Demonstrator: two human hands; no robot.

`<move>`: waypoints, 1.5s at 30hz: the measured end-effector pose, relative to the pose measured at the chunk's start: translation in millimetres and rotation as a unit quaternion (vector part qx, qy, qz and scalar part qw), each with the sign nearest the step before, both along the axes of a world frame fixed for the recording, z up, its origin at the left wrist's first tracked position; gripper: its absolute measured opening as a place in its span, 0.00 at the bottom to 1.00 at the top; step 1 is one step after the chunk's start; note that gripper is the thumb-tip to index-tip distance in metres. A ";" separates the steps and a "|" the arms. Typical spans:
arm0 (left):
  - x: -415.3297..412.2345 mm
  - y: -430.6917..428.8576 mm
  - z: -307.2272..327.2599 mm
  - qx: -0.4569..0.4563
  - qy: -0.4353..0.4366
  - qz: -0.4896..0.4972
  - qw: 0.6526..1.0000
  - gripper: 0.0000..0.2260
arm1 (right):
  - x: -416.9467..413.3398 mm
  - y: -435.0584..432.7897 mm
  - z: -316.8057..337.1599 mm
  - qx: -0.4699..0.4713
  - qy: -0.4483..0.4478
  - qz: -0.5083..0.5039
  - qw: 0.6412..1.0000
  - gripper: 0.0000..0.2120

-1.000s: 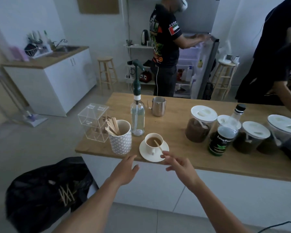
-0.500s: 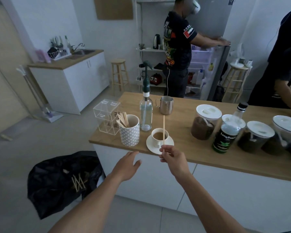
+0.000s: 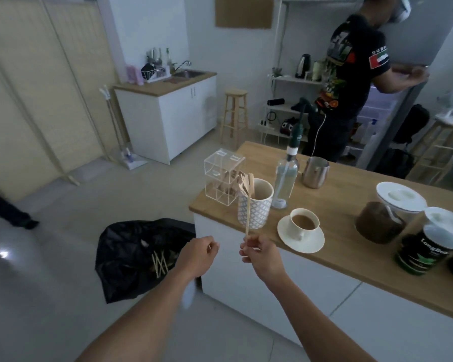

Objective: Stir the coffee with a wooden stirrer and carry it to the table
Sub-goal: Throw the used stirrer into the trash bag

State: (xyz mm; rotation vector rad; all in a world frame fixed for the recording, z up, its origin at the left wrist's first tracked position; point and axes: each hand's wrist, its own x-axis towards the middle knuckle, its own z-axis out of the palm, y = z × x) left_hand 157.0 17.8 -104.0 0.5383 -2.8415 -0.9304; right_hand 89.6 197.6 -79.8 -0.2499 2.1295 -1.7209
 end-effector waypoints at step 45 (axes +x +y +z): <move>-20.2 -298.9 -79.4 0.075 -0.092 0.117 0.986 0.22 | -74.5 -331.1 -72.1 0.219 0.098 0.167 0.956 0.21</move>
